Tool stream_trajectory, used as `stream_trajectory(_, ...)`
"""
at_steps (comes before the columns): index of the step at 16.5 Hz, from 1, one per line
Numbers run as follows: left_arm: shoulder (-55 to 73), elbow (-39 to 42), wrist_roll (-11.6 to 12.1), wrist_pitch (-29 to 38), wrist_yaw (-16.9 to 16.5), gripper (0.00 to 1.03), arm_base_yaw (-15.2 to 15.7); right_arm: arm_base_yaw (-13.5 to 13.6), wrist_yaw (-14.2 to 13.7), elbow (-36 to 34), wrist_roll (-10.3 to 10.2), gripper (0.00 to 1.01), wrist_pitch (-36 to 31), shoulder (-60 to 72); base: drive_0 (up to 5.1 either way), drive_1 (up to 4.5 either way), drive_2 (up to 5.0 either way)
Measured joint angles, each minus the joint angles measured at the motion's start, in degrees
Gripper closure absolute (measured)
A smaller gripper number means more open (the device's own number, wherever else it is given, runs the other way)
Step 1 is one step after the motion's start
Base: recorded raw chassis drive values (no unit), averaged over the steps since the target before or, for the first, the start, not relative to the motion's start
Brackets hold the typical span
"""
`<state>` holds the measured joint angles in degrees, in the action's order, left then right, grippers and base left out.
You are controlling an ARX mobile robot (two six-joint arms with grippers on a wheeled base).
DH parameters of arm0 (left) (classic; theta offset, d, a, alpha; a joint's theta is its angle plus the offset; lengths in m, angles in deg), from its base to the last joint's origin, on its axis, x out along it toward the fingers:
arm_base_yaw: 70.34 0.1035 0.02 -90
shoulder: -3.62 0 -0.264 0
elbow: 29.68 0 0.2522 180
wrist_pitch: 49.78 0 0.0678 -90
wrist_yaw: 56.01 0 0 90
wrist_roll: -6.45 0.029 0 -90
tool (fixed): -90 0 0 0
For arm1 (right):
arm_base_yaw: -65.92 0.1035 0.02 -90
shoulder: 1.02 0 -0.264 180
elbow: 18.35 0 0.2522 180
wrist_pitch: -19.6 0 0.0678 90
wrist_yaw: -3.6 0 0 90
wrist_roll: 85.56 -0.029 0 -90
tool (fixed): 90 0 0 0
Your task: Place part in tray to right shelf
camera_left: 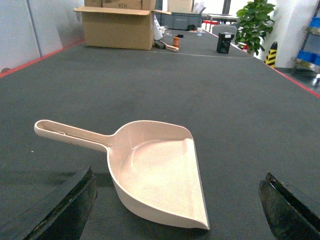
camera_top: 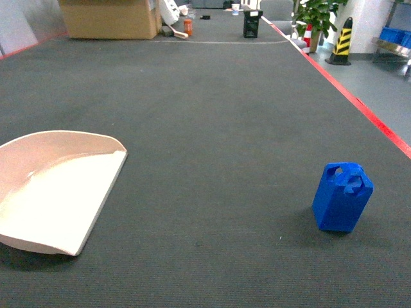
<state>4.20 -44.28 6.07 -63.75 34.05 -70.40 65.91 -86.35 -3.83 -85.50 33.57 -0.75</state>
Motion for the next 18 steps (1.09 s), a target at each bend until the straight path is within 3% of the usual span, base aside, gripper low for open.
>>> stream_trajectory(18, 0.0, 0.0, 0.0, 0.0, 0.0, 0.05, 0.0, 0.0, 0.0, 0.0, 0.0, 0.03, 0.0, 0.0, 0.0, 0.00, 0.0)
